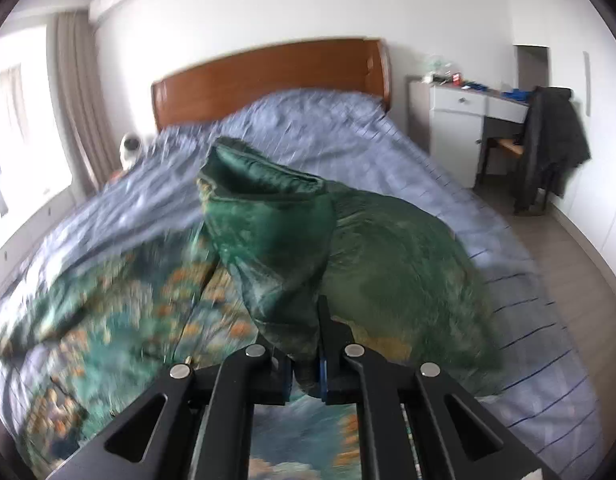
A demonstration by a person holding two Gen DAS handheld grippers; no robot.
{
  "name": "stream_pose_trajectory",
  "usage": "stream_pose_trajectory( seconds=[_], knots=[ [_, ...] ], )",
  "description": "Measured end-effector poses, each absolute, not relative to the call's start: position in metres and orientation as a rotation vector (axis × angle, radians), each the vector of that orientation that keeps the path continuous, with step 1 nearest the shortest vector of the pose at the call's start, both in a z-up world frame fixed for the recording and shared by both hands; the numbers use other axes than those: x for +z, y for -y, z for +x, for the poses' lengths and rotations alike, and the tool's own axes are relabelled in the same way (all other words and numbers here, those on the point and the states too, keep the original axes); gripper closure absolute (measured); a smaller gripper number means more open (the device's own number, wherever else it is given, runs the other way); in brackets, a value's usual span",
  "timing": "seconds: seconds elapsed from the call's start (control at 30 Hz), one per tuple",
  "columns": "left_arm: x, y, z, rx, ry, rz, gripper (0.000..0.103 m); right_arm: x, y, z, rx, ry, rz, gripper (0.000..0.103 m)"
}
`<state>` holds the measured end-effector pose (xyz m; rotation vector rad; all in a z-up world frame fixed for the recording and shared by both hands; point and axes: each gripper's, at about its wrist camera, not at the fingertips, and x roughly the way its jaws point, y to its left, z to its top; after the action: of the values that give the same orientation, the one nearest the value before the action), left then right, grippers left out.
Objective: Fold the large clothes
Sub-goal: 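Fold the held sleeve across the jacket front and open the right gripper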
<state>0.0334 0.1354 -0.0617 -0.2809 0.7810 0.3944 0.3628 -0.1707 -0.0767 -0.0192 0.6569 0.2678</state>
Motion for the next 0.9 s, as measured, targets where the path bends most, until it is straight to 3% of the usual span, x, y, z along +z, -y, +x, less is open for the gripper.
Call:
stream_pose_trajectory(
  seconds=[0.23, 0.43, 0.5, 0.57, 0.63, 0.9],
  knots=[
    [-0.07, -0.146, 0.024, 0.429, -0.795, -0.316, 0.002, -0.152, 0.126, 0.342, 0.303, -0.812, -0.102, 0.094],
    [-0.074, -0.146, 0.024, 0.43, -0.807, -0.318, 0.002, -0.171, 0.107, 0.327, 0.314, -0.825, -0.235, 0.09],
    [-0.074, -0.144, 0.025, 0.426, -0.808, -0.313, 0.002, -0.172, 0.108, 0.325, 0.328, -0.836, -0.231, 0.081],
    [-0.075, -0.142, 0.026, 0.417, -0.816, -0.301, 0.002, -0.17, 0.109, 0.321, 0.367, -0.855, -0.215, 0.057],
    [-0.075, -0.139, 0.031, 0.403, -0.827, -0.28, 0.002, -0.168, 0.107, 0.314, 0.396, -0.855, -0.22, 0.047],
    [-0.055, -0.113, 0.089, 0.165, -0.873, -0.228, 0.002, -0.15, 0.13, 0.26, 0.479, -0.853, -0.159, 0.042]
  ],
)
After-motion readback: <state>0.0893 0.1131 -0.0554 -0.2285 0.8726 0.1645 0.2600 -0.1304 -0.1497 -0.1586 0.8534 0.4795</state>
